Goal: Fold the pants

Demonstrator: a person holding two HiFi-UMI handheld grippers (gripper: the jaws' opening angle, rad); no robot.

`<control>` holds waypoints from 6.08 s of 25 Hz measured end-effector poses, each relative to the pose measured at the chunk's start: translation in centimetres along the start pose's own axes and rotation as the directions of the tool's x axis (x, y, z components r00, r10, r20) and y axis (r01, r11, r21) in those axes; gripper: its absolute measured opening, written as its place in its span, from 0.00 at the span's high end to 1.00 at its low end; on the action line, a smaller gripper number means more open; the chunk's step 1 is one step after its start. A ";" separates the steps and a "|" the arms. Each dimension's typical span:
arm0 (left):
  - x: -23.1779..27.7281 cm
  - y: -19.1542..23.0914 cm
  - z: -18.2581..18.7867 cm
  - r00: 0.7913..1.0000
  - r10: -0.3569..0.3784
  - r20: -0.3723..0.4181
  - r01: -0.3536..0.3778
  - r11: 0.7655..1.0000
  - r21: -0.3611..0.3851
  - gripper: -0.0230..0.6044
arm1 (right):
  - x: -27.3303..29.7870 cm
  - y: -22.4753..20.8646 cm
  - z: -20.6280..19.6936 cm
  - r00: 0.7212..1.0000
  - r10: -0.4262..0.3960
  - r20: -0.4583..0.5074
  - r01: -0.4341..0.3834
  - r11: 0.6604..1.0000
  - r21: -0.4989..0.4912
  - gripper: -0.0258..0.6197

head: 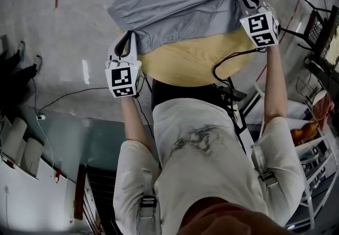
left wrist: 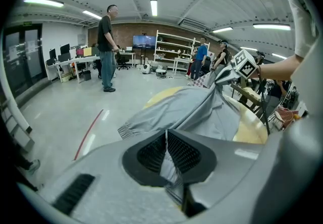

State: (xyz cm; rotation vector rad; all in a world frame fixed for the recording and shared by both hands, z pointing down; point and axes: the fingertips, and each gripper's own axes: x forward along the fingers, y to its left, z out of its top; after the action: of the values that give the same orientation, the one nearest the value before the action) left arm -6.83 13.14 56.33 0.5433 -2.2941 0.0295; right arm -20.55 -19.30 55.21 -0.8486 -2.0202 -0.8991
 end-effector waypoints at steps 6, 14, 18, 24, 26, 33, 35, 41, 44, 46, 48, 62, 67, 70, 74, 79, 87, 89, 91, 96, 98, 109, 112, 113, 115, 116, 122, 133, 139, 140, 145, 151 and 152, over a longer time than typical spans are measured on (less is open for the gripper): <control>0.8 1.1 0.6 1.000 0.018 0.007 -0.018 1.000 0.000 0.93 | 1.6 -1.2 1.5 1.000 0.002 0.009 -0.001 0.999 -0.037 0.93; 1.9 2.9 1.4 0.998 0.054 0.015 -0.054 0.999 -0.003 0.92 | 3.8 -2.4 3.2 1.000 0.003 0.019 -0.002 0.997 -0.076 0.93; 2.3 3.6 1.9 0.997 0.076 0.024 -0.076 0.997 -0.002 0.92 | 4.5 -2.9 3.8 1.000 0.000 0.024 0.002 0.996 -0.086 0.93; 2.9 5.0 2.3 0.994 0.108 0.029 -0.107 0.994 -0.019 0.92 | 5.7 -3.5 4.9 0.999 0.001 0.032 0.002 0.994 -0.106 0.93; 3.1 5.3 2.3 0.993 0.116 0.030 -0.115 0.993 -0.022 0.92 | 6.1 -3.7 5.2 0.999 0.001 0.034 0.002 0.994 -0.113 0.93; 3.7 7.0 2.9 0.989 0.145 0.029 -0.145 0.989 -0.029 0.92 | 7.7 -4.1 6.6 1.000 -0.002 0.030 0.006 0.991 -0.136 0.93; 3.9 7.3 3.1 0.987 0.158 0.031 -0.157 0.987 -0.026 0.93 | 8.1 -4.3 6.8 1.000 -0.003 0.031 0.007 0.990 -0.140 0.93; 4.1 8.1 3.2 0.983 0.180 0.031 -0.179 0.983 -0.027 0.92 | 8.8 -4.5 7.9 0.999 -0.014 0.041 0.020 0.987 -0.158 0.93; 4.4 8.5 2.9 0.980 0.198 0.028 -0.197 0.980 -0.034 0.92 | 9.4 -4.5 8.3 0.999 -0.022 0.047 0.030 0.984 -0.176 0.93; 4.5 8.4 2.8 0.978 0.205 0.027 -0.204 0.978 -0.040 0.92 | 9.6 -4.5 8.4 0.998 -0.030 0.049 0.039 0.981 -0.189 0.93; 4.5 8.3 2.8 0.977 0.211 0.029 -0.209 0.977 -0.046 0.92 | 9.5 -4.5 8.4 0.998 -0.040 0.055 0.050 0.980 -0.194 0.93; 3.1 6.3 4.5 0.967 0.229 0.114 -0.229 0.973 -0.019 0.84 | 6.9 -3.4 9.1 0.989 -0.047 0.137 0.070 0.983 -0.171 0.79; 1.7 5.0 5.1 0.964 0.229 0.136 -0.229 0.973 -0.018 0.81 | 4.2 -2.1 9.7 0.981 -0.049 0.190 0.076 0.988 -0.138 0.75; 0.1 3.8 5.5 0.962 0.226 0.152 -0.226 0.974 -0.014 0.81 | 1.6 -0.5 10.2 0.971 -0.048 0.235 0.071 0.993 -0.091 0.74; -2.3 1.8 6.4 0.960 0.222 0.173 -0.223 0.975 -0.014 0.81 | -2.3 1.8 10.9 0.955 -0.053 0.293 0.065 0.997 -0.032 0.74; -4.9 -0.8 7.4 0.956 0.210 0.204 -0.214 0.977 -0.002 0.81 | -6.9 4.5 11.4 0.935 -0.054 0.352 0.051 0.999 0.020 0.74; -7.5 -4.0 9.9 0.949 0.183 0.256 -0.198 0.980 0.034 0.83 | -12.9 7.3 11.5 0.903 -0.078 0.423 0.023 0.991 0.135 0.80; -8.4 -4.9 10.9 0.948 0.174 0.268 -0.194 0.980 0.050 0.85 | -14.5 7.6 11.4 0.897 -0.084 0.434 0.018 0.988 0.156 0.83; -9.1 -5.7 12.1 0.947 0.158 0.278 -0.186 0.980 0.076 0.87 | -16.0 8.0 11.4 0.892 -0.093 0.442 0.017 0.985 0.172 0.85; -10.3 -7.5 13.7 0.950 0.112 0.291 -0.158 0.977 0.140 0.91 | -18.5 9.5 10.9 0.886 -0.103 0.451 0.013 0.980 0.199 0.90; -10.6 -8.1 14.1 0.951 0.087 0.296 -0.139 0.977 0.159 0.92 | -19.1 9.9 10.8 0.887 -0.117 0.447 0.023 0.977 0.210 0.91; -11.4 -7.5 13.8 0.947 -0.147 0.284 0.052 0.947 0.316 0.95 | -19.6 13.7 12.2 0.912 -0.229 0.340 0.134 0.951 0.280 0.95; -11.3 -5.9 13.3 0.936 -0.227 0.269 0.126 0.930 0.347 0.95 | -18.7 15.6 13.6 0.918 -0.270 0.290 0.167 0.928 0.333 0.95; -11.4 -5.4 13.1 0.931 -0.253 0.264 0.149 0.922 0.358 0.95 | -18.5 16.2 14.1 0.918 -0.285 0.275 0.179 0.918 0.353 0.95; -11.7 -4.6 12.8 0.918 -0.304 0.255 0.194 0.904 0.380 0.95 | -18.1 17.6 15.1 0.917 -0.314 0.246 0.203 0.899 0.389 0.95; -11.8 -4.1 12.7 0.911 -0.327 0.251 0.214 0.896 0.390 0.95 | -18.0 18.1 15.7 0.916 -0.327 0.233 0.216 0.890 0.402 0.95; -12.8 -2.2 12.5 0.878 -0.425 0.218 0.301 0.847 0.438 0.95 | -18.3 20.8 18.1 0.904 -0.393 0.168 0.276 0.837 0.473 0.95; -13.6 -3.0 12.5 0.842 -0.510 0.174 0.392 0.802 0.451 0.95 | -19.0 23.6 18.8 0.903 -0.411 0.121 0.290 0.794 0.535 0.95; -14.4 -3.6 11.8 0.829 -0.541 0.140 0.413 0.761 0.500 0.95 | -19.2 25.3 19.2 0.894 -0.431 0.124 0.301 0.781 0.547 0.95; -14.6 -3.6 11.8 0.825 -0.549 0.134 0.417 0.752 0.511 0.95 | -19.3 25.5 19.4 0.890 -0.440 0.122 0.308 0.776 0.551 0.95; -15.9 -3.9 10.7 0.801 -0.591 0.097 0.449 0.700 0.554 0.95 | -20.3 27.4 19.5 0.870 -0.484 0.091 0.345 0.730 0.590 0.95; -17.7 -3.8 10.0 0.743 -0.667 0.055 0.506 0.614 0.605 0.95 | -21.0 29.7 20.0 0.835 -0.549 0.021 0.407 0.644 0.648 0.95; -18.1 -3.7 9.7 0.734 -0.678 0.047 0.515 0.600 0.613 0.95 | -21.2 30.1 20.2 0.829 -0.559 0.008 0.418 0.630 0.654 0.95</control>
State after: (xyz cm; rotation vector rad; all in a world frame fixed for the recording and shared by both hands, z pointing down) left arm -0.87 14.78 36.41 1.7354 -2.2132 0.3323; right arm 6.40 7.51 37.41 0.0159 -2.5761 -0.3232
